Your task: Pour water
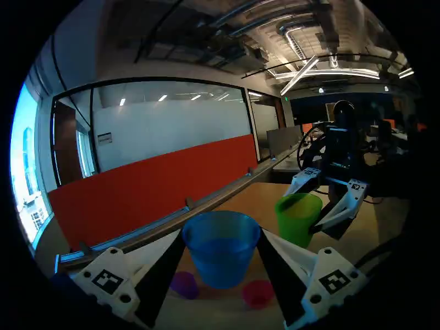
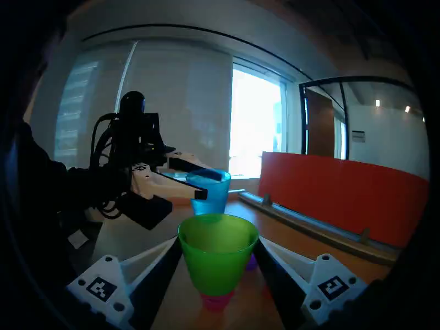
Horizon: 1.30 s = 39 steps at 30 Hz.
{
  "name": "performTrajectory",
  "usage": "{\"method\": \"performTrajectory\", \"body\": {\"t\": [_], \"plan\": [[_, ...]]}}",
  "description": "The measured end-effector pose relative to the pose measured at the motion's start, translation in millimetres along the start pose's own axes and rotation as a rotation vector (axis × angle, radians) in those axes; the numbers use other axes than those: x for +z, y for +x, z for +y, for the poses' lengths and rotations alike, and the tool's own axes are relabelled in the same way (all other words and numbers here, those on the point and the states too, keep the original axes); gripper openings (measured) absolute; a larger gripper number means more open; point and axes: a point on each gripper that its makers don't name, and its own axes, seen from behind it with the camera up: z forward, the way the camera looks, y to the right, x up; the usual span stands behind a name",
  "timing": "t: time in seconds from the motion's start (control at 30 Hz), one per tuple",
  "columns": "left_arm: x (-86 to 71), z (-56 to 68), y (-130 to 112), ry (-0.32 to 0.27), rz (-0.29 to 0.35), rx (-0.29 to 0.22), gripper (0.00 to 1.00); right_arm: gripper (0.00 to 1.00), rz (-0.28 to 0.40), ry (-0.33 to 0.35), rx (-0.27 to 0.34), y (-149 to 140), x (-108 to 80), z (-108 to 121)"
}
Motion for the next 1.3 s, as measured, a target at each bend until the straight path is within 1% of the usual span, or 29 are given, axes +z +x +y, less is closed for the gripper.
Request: {"method": "performTrajectory", "body": {"t": [0.27,0.67,0.9,1.3], "plan": [[2.7,0.2,15.1,0.017,0.012,0.097,0.88,0.92,-0.004,0.003,0.012,-3.9,-0.2,-0.7],[5.0,4.9,34.4,0.028,0.020,0.230,0.88,0.92,-0.017,0.003,0.020,-17.4,0.5,-2.0],[5.9,8.6,39.6,0.026,0.018,0.286,0.88,0.91,-0.024,0.009,0.024,-23.1,1.5,-4.1],[5.9,8.2,51.6,0.037,0.018,0.392,0.88,0.91,-0.044,0.021,0.014,-34.2,3.9,-6.7]]}}
